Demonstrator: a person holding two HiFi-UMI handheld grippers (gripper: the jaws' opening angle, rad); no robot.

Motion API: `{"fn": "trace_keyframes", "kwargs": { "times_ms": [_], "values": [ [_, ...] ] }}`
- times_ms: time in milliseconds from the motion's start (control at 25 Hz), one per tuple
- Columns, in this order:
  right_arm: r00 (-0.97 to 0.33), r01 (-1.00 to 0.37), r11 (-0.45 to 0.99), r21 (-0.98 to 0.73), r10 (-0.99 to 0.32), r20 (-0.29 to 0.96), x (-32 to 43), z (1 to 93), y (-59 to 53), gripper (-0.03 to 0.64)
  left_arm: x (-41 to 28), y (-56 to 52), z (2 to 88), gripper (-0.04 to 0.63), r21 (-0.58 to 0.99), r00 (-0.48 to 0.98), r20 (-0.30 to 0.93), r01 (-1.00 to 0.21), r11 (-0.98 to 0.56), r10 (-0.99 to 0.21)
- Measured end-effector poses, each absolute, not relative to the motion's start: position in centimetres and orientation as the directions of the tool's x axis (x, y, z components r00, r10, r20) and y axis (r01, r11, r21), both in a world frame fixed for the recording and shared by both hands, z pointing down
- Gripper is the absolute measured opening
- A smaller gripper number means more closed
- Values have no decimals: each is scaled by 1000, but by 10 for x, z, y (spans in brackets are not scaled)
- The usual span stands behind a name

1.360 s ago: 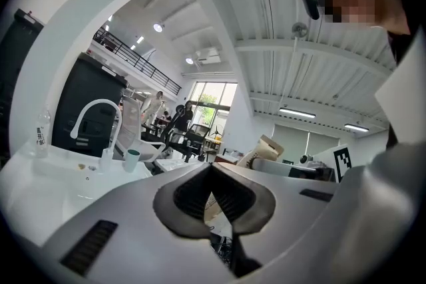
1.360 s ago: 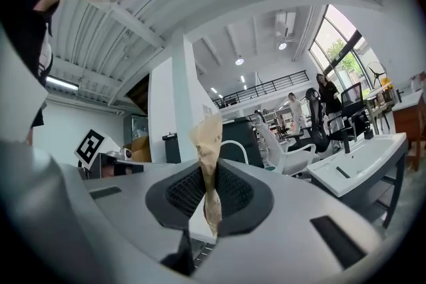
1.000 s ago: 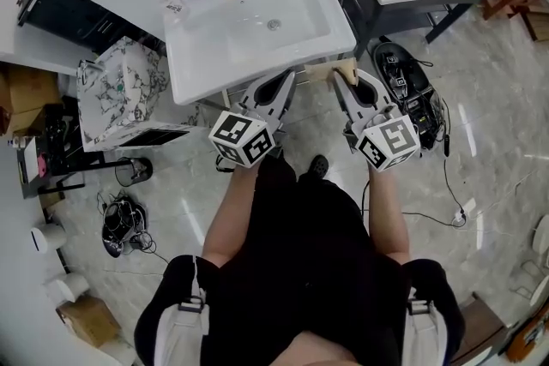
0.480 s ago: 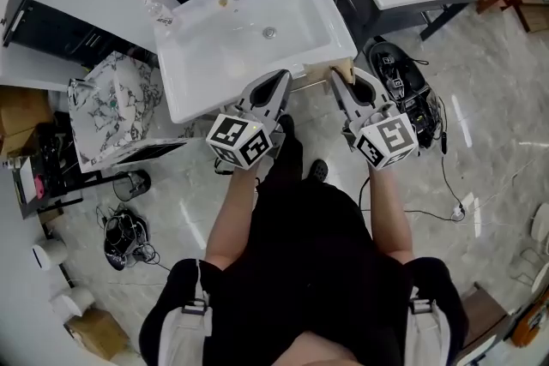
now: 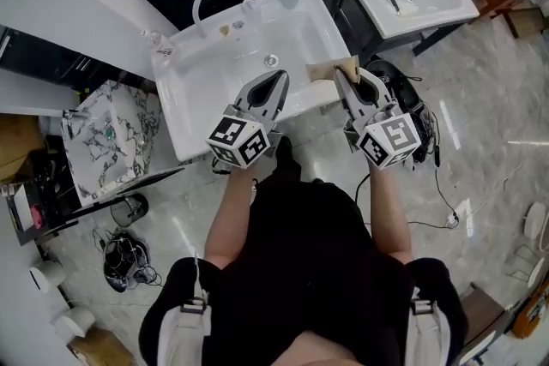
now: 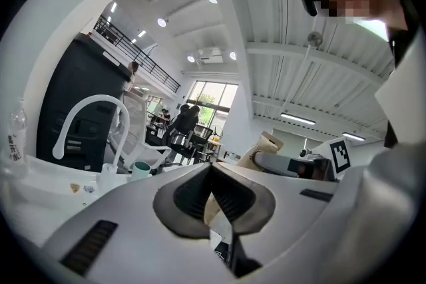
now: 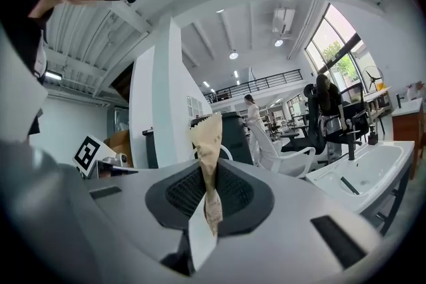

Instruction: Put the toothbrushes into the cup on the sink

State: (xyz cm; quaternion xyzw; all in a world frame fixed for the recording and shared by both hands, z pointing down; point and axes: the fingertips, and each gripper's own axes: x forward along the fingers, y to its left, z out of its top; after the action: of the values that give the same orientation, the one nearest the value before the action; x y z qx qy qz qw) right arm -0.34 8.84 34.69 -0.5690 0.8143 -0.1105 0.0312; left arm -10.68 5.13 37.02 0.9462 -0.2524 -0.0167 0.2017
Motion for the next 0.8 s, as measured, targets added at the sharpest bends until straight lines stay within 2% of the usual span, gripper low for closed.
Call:
{"fn": "trace_keyframes", "kwargs": {
  "times_ms": [360, 800],
  "values": [
    [-295, -934, 267, -239, -952, 88, -9, 353, 39, 52, -114, -3, 379, 9, 402, 892, 74, -437, -805, -447],
    [-274, -934, 237, -266, -955, 111, 11, 364, 14, 52, -87, -24, 393, 9, 425, 908, 116, -412, -806, -403]
  ]
}}
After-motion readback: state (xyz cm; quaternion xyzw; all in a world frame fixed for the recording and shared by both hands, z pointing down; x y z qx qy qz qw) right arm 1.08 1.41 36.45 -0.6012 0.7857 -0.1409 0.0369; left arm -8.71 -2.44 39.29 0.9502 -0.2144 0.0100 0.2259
